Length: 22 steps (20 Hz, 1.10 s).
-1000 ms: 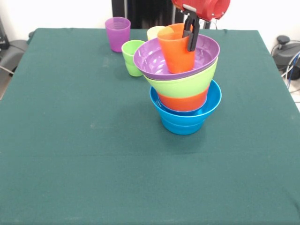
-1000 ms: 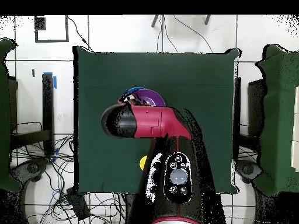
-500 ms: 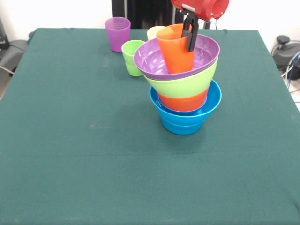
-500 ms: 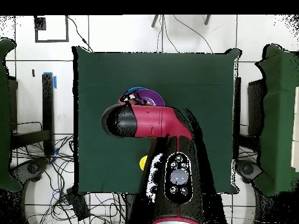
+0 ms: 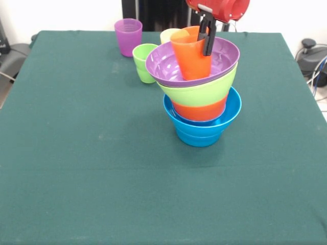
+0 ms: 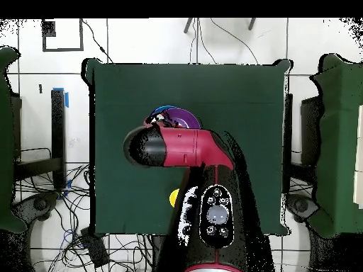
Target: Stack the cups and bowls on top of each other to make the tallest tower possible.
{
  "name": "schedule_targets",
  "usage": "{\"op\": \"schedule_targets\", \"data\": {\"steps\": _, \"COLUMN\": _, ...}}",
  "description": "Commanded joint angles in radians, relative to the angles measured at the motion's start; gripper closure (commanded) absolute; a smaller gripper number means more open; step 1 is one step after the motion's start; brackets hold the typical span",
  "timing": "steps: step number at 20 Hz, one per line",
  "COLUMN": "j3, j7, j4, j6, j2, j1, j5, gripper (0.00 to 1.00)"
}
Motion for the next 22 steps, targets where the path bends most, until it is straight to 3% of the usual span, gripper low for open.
{"op": "schedule_targets", "data": {"steps": 1, "j3": 0.037, "j7": -0.069, "j4": -0.03, "j6": -0.029, "j2": 0.029, "j1": 0.02, "j5": -0.096, "gripper": 1.0}}
{"op": "schedule_targets", "data": {"steps": 17, "j3": 0.042, "j7": -0.074, "j4": -0.03, "j6": -0.031, "j2": 0.031, "j1": 0.018, "j5": -0.093, "gripper": 1.0}}
{"op": "schedule_targets", "data": {"steps": 18, "j3": 0.041, "j7": -0.075, "j4": -0.031, "j6": -0.03, "j2": 0.031, "j1": 0.02, "j5": -0.095, "gripper": 0.0}}
{"op": "schedule_targets", "data": {"steps": 22, "j3": 0.04, "j7": -0.07, "j4": -0.031, "j6": -0.034, "j2": 0.034, "j1": 0.022, "j5": -0.093, "gripper": 0.0}}
